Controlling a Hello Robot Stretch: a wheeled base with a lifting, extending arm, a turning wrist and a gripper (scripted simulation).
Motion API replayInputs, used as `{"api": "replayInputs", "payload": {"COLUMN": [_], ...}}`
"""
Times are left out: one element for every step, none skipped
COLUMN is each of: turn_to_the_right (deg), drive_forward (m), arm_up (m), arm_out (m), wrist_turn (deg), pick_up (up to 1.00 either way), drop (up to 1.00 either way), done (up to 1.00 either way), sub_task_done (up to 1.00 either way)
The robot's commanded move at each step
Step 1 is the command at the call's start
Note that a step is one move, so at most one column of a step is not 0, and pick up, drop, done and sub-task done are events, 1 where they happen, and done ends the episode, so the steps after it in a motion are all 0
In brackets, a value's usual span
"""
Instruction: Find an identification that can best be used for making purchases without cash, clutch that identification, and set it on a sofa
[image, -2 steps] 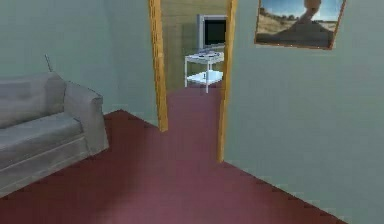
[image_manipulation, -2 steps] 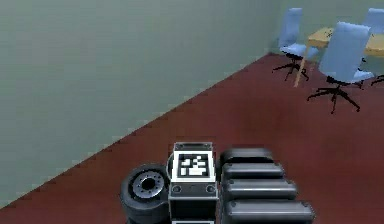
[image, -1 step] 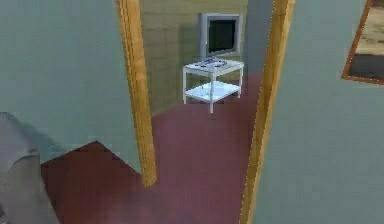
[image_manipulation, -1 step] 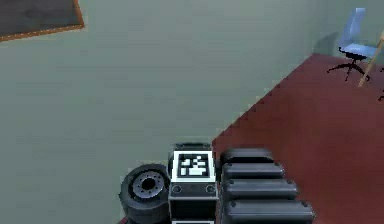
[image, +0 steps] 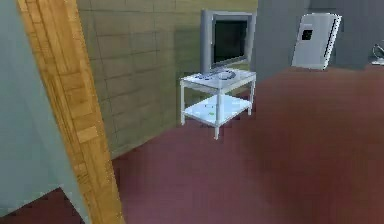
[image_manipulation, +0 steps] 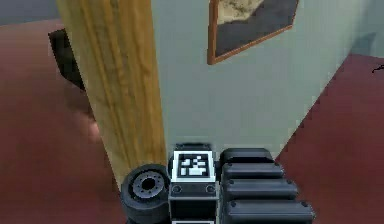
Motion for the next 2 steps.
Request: {"api": "replayInputs", "payload": {"turn_to_the_right": [39.0, 0.0], "drive_forward": [0.0, 0.45], "arm_up": [0.0, 0.0], "arm_out": [0.0, 0.0], "wrist_turn": [0.0, 0.0], "pick_up": [0.0, 0.0], "drop": [0.0, 0.0], "done": [0.0, 0.0], "sub_task_done": [0.0, 0.0]}}
